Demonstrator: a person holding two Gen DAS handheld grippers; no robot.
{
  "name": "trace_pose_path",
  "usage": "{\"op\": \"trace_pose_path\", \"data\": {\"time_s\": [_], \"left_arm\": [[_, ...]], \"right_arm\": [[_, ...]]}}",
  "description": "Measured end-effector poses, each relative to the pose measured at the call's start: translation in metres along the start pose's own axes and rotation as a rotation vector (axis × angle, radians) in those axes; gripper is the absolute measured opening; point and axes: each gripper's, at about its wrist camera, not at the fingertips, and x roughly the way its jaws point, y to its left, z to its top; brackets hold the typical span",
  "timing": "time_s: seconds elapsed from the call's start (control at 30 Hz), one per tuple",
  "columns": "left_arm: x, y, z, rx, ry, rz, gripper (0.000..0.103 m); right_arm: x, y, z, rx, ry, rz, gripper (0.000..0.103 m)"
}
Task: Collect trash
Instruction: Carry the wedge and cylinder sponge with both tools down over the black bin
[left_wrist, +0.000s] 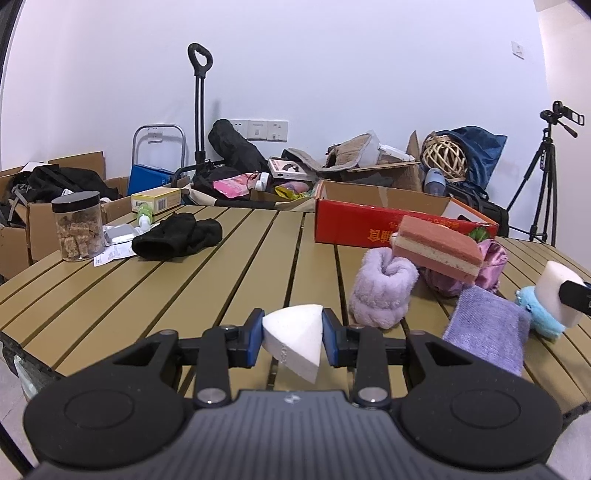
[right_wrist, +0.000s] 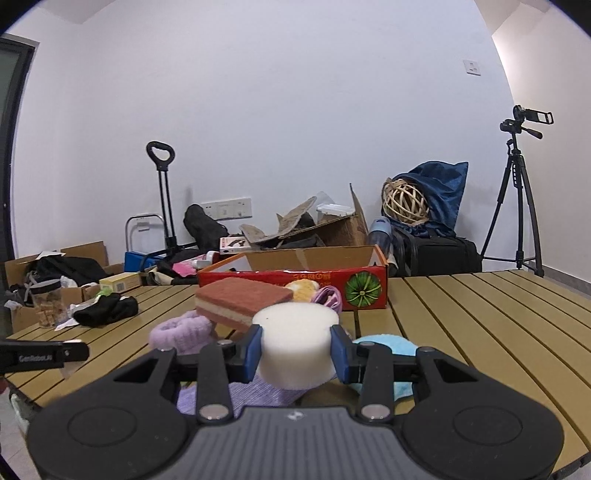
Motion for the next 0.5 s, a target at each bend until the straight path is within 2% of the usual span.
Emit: {"op": "trace_pose_path", "data": {"time_s": [0.5], "left_arm": [[-0.043, -0.002, -0.022, -0.014, -0.002, -0.042, 0.033]], "right_arm": [[-0.053, 0.014, -0.019, -0.033, -0.005, 0.032, 0.038]]}}
